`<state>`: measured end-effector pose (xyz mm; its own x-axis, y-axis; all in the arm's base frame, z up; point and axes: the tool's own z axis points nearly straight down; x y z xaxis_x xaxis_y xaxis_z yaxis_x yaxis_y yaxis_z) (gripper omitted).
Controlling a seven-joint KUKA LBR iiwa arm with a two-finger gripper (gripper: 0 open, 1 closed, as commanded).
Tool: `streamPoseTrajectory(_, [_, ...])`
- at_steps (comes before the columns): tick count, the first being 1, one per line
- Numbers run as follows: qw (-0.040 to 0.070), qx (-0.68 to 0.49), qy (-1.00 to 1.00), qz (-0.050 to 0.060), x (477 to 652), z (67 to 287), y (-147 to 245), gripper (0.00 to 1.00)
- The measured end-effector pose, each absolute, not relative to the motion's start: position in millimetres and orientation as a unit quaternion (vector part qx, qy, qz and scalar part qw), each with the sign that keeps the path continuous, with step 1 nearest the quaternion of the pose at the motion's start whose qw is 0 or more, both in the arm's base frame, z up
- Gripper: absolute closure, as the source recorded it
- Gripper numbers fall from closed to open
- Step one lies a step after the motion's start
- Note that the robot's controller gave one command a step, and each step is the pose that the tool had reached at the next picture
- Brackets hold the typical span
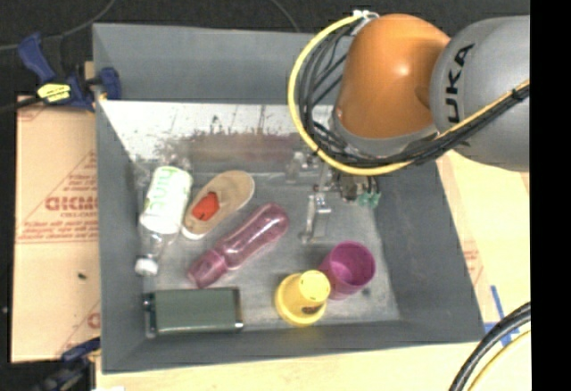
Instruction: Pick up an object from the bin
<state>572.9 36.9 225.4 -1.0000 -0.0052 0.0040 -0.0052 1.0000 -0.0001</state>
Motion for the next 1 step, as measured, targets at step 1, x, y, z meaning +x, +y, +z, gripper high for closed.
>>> streamPoseTrajectory(1, [-0.002, 0.002, -1.000, 0.000, 574.1, 230.3, 36.9, 0.00])
